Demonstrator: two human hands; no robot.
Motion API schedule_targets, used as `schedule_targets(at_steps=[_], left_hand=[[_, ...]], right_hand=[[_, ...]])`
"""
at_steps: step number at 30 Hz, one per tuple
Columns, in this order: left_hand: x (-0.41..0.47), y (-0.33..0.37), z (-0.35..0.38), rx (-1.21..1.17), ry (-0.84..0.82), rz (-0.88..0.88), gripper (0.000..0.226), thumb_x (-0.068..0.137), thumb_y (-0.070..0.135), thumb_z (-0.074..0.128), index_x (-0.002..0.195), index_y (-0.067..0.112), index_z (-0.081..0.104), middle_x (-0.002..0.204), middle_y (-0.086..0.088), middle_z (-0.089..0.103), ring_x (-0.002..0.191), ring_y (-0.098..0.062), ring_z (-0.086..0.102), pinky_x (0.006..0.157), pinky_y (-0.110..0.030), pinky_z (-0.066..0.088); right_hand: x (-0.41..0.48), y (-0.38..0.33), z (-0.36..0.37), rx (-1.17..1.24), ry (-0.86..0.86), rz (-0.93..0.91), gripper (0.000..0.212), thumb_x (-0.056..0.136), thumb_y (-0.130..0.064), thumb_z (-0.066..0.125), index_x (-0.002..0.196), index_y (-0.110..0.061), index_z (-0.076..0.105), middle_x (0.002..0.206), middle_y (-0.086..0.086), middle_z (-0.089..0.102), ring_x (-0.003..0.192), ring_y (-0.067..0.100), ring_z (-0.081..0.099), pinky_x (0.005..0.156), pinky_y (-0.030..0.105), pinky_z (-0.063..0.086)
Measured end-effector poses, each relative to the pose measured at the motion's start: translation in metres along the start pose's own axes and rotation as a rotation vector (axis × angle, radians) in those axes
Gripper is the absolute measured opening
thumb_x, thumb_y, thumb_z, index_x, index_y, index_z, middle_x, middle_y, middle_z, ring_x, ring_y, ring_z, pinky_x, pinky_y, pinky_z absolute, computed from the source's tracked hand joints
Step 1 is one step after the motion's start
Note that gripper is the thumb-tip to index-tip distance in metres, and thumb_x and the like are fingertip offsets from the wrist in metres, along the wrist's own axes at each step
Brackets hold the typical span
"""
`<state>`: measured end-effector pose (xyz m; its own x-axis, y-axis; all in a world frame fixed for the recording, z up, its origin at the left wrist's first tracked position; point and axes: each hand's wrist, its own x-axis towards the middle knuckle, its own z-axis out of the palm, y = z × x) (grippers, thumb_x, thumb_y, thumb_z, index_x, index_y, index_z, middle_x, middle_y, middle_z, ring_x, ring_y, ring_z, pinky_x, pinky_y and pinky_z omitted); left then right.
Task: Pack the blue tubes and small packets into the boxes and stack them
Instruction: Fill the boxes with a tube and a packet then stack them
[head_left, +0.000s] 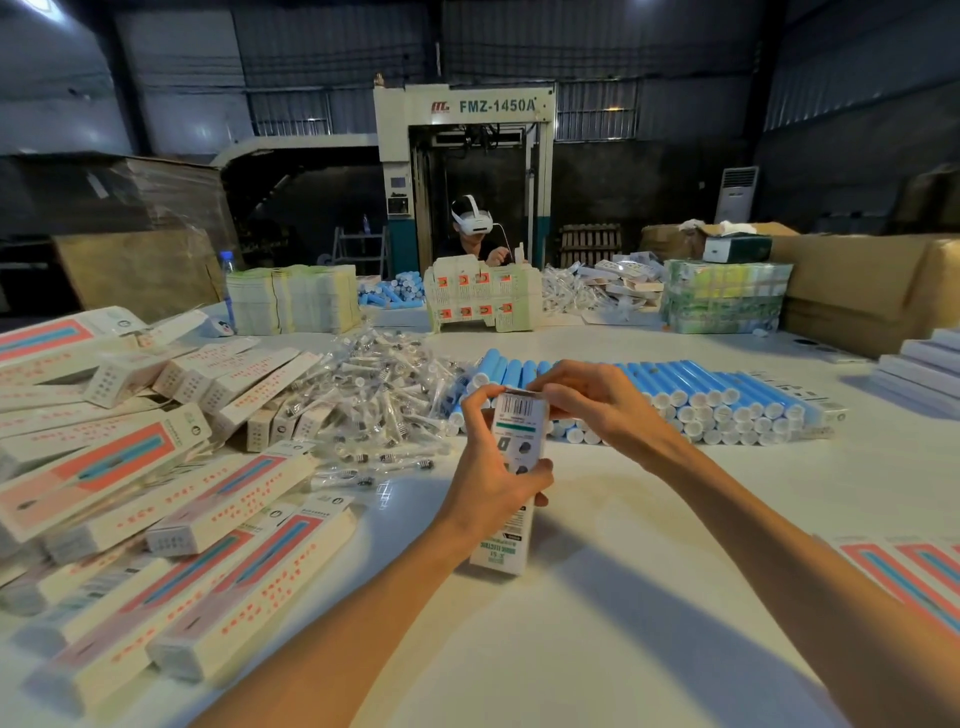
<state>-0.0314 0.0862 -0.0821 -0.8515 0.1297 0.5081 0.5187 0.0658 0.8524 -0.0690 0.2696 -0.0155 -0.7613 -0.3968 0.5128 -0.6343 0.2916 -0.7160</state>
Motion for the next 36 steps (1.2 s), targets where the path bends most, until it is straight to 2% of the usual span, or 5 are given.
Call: schedule_targets(at_steps=[5,13,20,28,36], left_hand=[[0.000,0.002,0.001,0.042,-0.040,0.027,0.092,0.078,0.003,0.078,0.129,0.060,0.027,0.106,0.032,0.059,0.080,-0.026,0.076,0.060,-0.036,0.064],[0.000,0.007,-0.001,0.094,-0.054,0.058,0.101,0.076,0.002,0.081,0.129,0.066,0.025,0.117,0.041,0.047,0.098,-0.012,0.070,0.059,-0.031,0.063],[-0.002,0.008,-0.001,0.132,-0.029,0.052,0.106,0.074,0.001,0.081,0.136,0.060,0.019,0.114,0.038,0.050,0.093,-0.019,0.071,0.060,-0.035,0.065],[0.000,0.005,-0.008,0.115,0.014,-0.001,0.103,0.076,-0.001,0.081,0.137,0.062,0.027,0.115,0.026,0.058,0.085,-0.021,0.076,0.059,-0.042,0.066],[0.000,0.004,-0.008,0.143,0.061,0.019,0.100,0.077,0.000,0.084,0.143,0.048,0.026,0.127,0.001,0.057,0.089,-0.022,0.075,0.064,-0.049,0.066]], right_hand=[[-0.001,0.000,0.007,0.163,0.113,0.077,0.008,0.098,-0.021,0.071,0.100,-0.015,0.074,0.101,-0.001,0.079,0.100,0.017,0.075,0.083,0.036,0.064],[0.004,-0.011,0.002,0.248,0.121,0.215,0.006,0.090,-0.013,0.077,0.085,-0.013,0.079,0.097,0.003,0.080,0.097,0.023,0.075,0.081,0.035,0.065],[0.005,-0.014,0.002,0.209,0.070,0.199,0.013,0.094,-0.015,0.072,0.089,-0.021,0.083,0.098,-0.001,0.080,0.097,0.017,0.076,0.078,0.028,0.063],[-0.017,-0.006,0.020,0.219,0.019,0.159,0.032,0.097,-0.014,0.069,0.127,-0.027,0.071,0.118,-0.014,0.075,0.112,0.003,0.069,0.089,0.029,0.061],[-0.024,-0.004,0.037,0.038,0.177,0.007,0.021,0.098,-0.021,0.071,0.119,-0.017,0.068,0.112,-0.012,0.073,0.104,0.007,0.072,0.084,0.032,0.063]])
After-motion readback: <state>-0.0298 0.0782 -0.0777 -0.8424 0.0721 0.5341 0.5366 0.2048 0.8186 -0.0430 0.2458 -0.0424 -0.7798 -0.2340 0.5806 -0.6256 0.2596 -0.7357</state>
